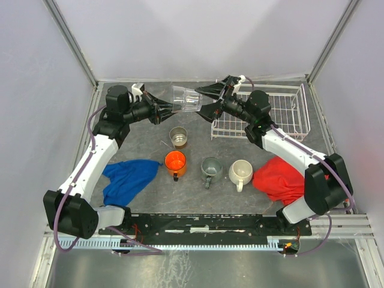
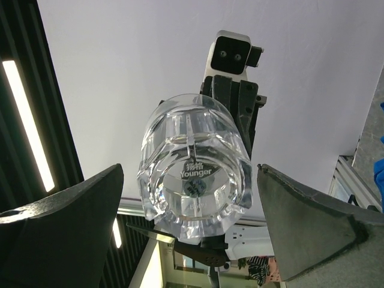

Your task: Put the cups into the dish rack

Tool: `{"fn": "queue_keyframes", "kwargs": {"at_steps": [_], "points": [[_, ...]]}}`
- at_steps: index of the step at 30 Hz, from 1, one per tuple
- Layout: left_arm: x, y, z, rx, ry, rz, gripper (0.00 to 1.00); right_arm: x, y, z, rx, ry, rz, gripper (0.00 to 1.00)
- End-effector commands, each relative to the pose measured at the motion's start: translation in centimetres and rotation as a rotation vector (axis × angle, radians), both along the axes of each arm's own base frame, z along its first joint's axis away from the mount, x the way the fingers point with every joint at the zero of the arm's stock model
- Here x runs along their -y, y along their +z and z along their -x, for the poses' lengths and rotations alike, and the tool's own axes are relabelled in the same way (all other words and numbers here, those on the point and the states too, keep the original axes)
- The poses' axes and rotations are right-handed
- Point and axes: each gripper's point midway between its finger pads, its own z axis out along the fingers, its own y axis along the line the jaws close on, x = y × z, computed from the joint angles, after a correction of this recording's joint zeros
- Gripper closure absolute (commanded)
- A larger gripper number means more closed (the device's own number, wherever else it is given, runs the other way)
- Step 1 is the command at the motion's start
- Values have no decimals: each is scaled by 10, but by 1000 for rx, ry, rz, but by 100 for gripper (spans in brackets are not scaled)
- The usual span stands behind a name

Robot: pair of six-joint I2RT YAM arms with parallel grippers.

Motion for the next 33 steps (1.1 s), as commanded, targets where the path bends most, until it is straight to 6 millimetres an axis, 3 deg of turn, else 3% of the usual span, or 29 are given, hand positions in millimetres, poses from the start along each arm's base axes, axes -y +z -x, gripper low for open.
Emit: {"fn": "queue_keyframes", "kwargs": {"at_steps": [1,5,8,10,12,16,18,23,27,33], "points": [[4,32,13,61,-51,61,97,-5,29,-1,99,-11,-41,0],[4,31,12,62,-52,64,97,-7,29,-4,96,-18,-48,4],[5,29,11,58,-54,65,97,-8,28,-3,95,-15,-51,14],[5,26,10,51,-53,65,97,-8,28,-4,95,-14,-53,27],[5,24,10,48,-55,64,97,-8,27,-3,94,-14,-53,49],[5,22,7,49,-52,60,97,-7,25,-1,90,-14,-52,71],[5,20,5,50,-47,45,90,-5,25,-1,90,-22,-56,79],[2,11,0,48,-24,1,63,-2,25,2,84,-35,-62,89],[-2,3,-5,39,-3,-35,46,2,22,2,78,-48,-56,90],[-19,-8,-14,39,47,-118,39,19,14,-5,80,-90,9,91]]}}
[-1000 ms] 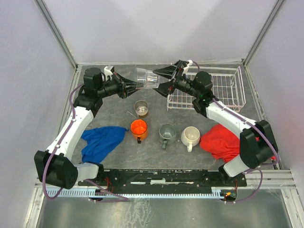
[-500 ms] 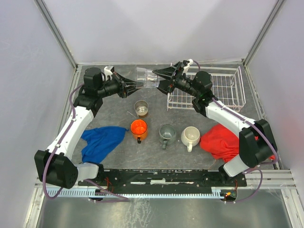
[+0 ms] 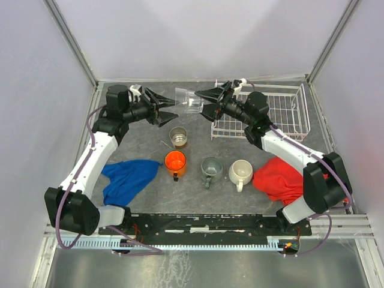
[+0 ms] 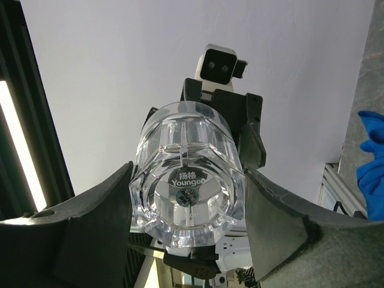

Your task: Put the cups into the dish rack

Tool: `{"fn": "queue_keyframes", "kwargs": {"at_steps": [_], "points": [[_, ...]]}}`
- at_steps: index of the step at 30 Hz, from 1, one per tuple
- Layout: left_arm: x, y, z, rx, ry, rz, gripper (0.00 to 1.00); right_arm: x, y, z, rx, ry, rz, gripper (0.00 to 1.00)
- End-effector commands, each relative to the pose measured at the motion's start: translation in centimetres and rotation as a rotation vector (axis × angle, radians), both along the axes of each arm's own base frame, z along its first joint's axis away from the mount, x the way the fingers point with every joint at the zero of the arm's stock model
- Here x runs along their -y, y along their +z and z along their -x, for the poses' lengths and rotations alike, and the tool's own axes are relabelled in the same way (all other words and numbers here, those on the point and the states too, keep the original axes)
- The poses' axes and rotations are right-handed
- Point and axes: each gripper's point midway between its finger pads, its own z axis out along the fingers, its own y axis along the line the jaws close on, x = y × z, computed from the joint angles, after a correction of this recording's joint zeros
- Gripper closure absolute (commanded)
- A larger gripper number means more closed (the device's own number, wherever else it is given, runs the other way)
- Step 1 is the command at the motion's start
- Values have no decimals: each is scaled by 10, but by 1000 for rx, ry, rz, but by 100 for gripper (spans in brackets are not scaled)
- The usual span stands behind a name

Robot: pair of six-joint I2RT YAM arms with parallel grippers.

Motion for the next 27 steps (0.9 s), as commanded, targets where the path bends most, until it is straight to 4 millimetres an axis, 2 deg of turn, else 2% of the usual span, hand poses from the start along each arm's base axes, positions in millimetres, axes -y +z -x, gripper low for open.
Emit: {"fn": "queue_keyframes", "kwargs": {"at_steps": [1,6,13,19,23,27], "points": [[-17,5,-7,77,29,-84,39,27,32,5,112,-57,12,91],[-36,-12,-13,58,70,-167,38,64,19,-7,129,-124,169,91],[-59,-50,-21,17,109,-374,38,113,-10,-21,139,-203,554,92],[-73,-70,-22,4,118,-498,38,140,-20,-39,166,-253,802,92],[-80,-77,-21,-1,123,-557,38,160,-34,-55,169,-283,982,92],[-83,-82,-24,-10,118,-583,38,174,-42,-70,161,-306,1092,93]]}}
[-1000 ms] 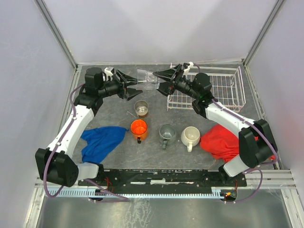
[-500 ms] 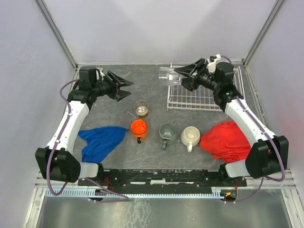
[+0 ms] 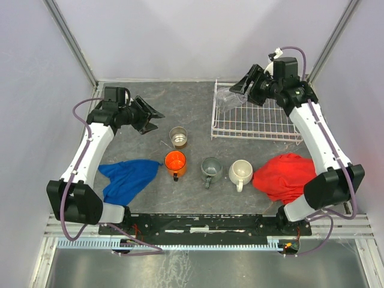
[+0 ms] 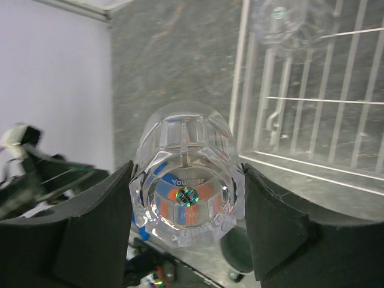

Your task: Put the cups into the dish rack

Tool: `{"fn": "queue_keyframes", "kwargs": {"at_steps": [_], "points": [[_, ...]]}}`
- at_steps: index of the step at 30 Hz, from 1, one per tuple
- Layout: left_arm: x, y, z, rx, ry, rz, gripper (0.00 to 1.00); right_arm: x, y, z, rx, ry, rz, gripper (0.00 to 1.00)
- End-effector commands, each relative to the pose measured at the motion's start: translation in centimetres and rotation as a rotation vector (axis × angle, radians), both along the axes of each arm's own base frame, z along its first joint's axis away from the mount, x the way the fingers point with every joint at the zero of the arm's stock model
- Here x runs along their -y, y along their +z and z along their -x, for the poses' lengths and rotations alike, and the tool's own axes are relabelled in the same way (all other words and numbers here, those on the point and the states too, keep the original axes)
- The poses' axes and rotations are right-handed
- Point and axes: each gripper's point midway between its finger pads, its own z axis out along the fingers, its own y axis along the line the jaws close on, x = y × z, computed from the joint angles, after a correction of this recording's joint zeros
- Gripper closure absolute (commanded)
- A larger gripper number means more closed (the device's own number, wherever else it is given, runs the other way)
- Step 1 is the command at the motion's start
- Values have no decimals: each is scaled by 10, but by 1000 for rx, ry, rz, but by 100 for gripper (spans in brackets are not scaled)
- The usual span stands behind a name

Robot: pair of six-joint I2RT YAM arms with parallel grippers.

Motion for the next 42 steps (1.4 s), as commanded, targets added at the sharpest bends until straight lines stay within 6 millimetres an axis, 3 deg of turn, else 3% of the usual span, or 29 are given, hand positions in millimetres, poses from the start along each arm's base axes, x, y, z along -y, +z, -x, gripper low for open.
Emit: {"fn": "queue_keyframes", "kwargs": {"at_steps": [1,17,28,42], "points": [[-9,9,-9,63,-24,-81,38,28,-12,-14,8,-41,209,93],[-12,-7,-31,17,-29,-131,38,61,-33,-80,-22,-132,444,95],[-16,-13,-44,-5,-27,-161,38,72,-59,-119,-63,-169,546,97],[-24,-11,-53,-17,-2,-189,38,91,-92,-148,-90,-210,692,97]]}}
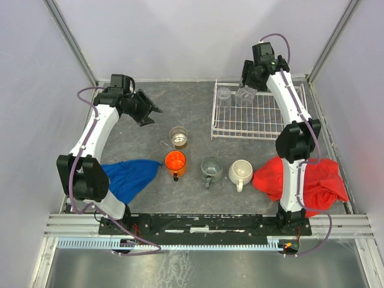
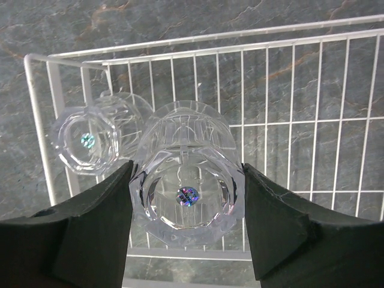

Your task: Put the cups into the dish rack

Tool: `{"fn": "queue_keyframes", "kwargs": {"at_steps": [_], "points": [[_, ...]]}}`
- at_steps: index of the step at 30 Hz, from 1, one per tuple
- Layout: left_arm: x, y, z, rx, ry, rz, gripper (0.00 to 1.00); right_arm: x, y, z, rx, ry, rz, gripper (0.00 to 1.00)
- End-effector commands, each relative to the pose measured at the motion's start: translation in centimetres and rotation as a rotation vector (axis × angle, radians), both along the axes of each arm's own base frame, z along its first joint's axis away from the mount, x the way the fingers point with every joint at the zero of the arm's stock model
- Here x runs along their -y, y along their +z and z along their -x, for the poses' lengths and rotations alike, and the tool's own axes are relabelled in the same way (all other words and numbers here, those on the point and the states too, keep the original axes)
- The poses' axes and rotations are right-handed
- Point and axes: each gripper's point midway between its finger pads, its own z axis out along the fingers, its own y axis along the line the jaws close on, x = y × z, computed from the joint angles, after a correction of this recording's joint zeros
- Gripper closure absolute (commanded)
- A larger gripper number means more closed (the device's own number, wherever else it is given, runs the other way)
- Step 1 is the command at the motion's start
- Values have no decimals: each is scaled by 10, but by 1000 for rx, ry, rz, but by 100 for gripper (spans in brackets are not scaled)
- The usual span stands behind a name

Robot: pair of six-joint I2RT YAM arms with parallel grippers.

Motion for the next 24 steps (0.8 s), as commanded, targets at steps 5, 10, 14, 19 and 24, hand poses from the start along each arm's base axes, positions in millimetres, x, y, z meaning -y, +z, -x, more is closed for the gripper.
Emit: {"fn": "queue_keyframes", "kwargs": {"at_steps": [5,10,14,19,24], "points": [[-8,14,-8,59,3,-36,38,16,13,-18,62,-9,102,97],[-10,14,-5,56,18,-38,38,15,1,-20,44,-4,100,97],[-12,15,-1,59,27,-45,38,13,-8,-23,37,1,98,97],[-14,15,5,58,36,-52,38,9,-21,-29,35,9,112,97],[-17,15,11,52,42,-69,38,2,-34,-30,12,27,135,97]]}}
